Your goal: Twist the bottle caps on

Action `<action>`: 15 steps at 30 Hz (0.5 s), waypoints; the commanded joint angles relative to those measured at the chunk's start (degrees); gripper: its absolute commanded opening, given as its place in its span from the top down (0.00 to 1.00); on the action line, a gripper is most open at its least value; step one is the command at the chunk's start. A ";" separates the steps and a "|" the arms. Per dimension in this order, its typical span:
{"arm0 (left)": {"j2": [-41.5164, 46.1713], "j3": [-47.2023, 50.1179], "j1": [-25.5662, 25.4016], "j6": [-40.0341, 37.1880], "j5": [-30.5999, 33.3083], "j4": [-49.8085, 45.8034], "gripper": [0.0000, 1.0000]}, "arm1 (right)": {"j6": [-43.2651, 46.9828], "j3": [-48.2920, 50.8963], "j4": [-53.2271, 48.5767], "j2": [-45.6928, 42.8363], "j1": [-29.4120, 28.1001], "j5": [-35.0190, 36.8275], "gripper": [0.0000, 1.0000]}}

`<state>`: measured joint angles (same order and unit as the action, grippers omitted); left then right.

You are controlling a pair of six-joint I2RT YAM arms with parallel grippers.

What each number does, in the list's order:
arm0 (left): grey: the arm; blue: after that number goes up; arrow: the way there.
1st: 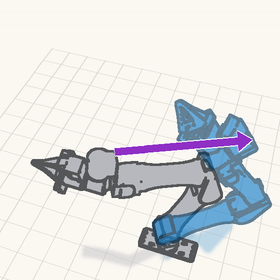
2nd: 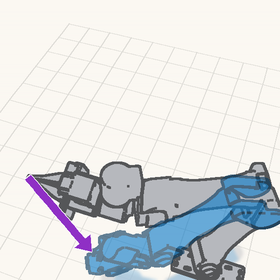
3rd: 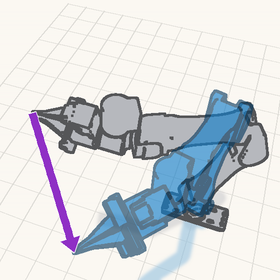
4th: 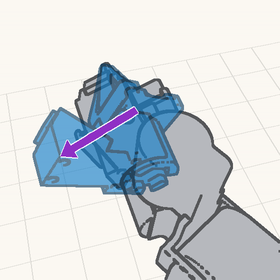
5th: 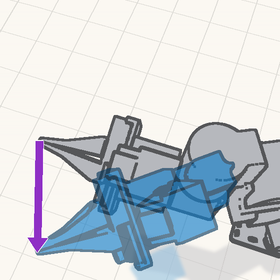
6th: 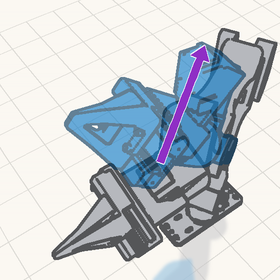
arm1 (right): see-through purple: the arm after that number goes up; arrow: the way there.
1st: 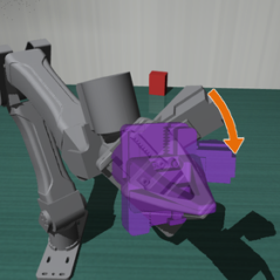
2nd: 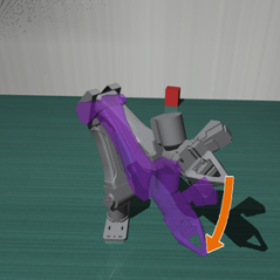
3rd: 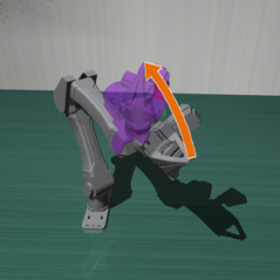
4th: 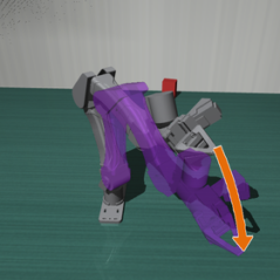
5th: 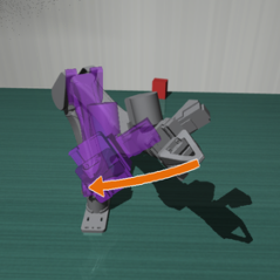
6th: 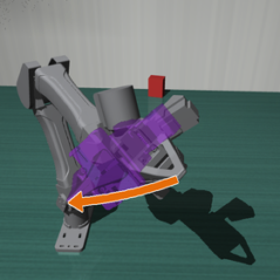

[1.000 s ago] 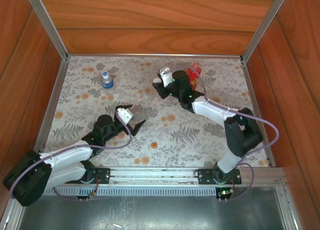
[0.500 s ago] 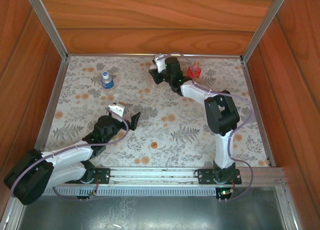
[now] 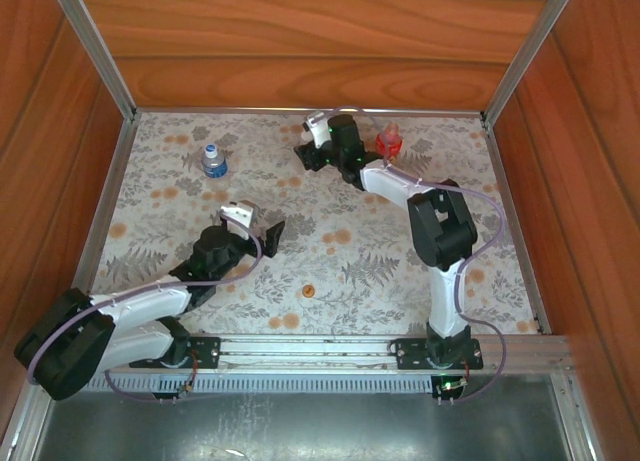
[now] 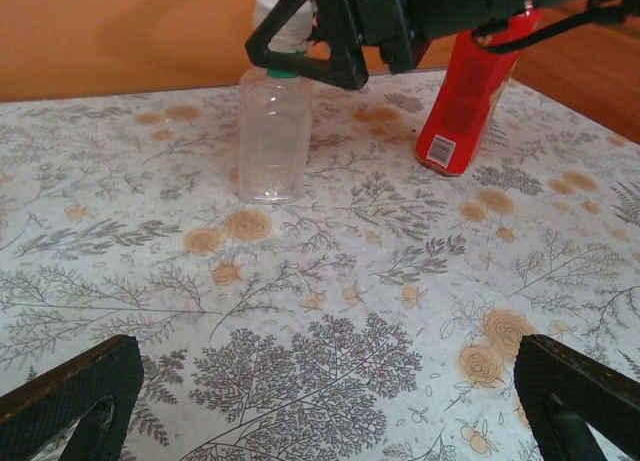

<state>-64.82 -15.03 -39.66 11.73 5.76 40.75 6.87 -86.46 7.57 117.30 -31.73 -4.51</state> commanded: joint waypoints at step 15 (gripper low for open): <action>-17.57 -16.28 -7.31 -3.43 1.55 1.59 0.00 | -0.45 8.43 -13.26 -25.90 10.93 11.50 0.10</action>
<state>-80.27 -28.64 -45.67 9.89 7.70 40.99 7.20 -78.39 -0.40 91.61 -24.12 4.45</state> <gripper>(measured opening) 0.998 0.896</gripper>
